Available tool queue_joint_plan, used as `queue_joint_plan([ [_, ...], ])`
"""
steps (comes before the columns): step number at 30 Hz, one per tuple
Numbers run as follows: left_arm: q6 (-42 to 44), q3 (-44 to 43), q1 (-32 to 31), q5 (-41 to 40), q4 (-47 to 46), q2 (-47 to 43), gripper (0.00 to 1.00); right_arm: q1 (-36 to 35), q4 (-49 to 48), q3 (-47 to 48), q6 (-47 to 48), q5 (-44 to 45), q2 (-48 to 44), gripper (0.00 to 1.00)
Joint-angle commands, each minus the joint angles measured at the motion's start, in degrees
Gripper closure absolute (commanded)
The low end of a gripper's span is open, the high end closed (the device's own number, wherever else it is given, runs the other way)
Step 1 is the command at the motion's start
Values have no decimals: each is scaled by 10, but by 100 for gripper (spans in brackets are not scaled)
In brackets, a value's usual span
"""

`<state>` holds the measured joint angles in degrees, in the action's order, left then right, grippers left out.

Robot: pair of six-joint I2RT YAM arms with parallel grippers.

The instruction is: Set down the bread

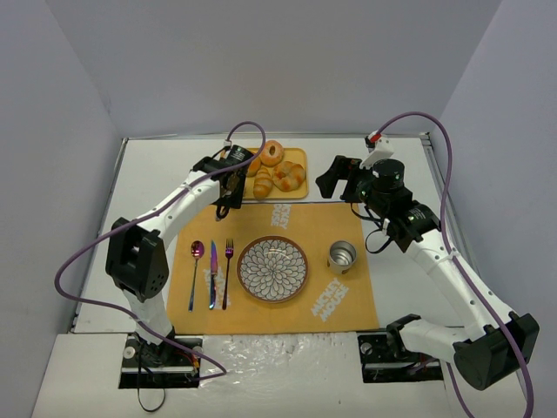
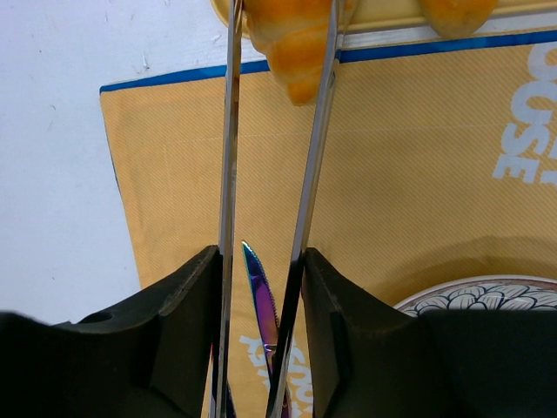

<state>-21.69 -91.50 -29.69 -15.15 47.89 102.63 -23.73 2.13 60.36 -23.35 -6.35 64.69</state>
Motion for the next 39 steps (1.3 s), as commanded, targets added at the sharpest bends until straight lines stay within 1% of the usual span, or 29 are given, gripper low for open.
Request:
queue_joint_plan([
  [1, -3, -47, -12, -23, 19, -37, 100, -4, -28, -2, 4, 12, -13, 0],
  [9, 3, -69, -19, -37, 46, -81, 100, -4, -28, -1, 4, 14, -8, 0],
  [14, 7, -66, -26, -37, 59, -111, 100, -4, -28, 1, 5, 15, -5, 0],
  [22, 11, -52, -59, -27, 83, -159, 100, -4, -28, 4, 6, 17, -2, 0],
  [26, 10, -33, -84, -20, 92, -189, 100, -5, -28, 6, 6, 19, -1, 0],
  [32, -1, 26, -126, -5, 102, -242, 100, -7, -27, 8, 9, 22, 4, 0],
  [39, -16, 92, -200, 8, 95, -308, 100, -6, -25, 16, 13, 27, 16, 0],
])
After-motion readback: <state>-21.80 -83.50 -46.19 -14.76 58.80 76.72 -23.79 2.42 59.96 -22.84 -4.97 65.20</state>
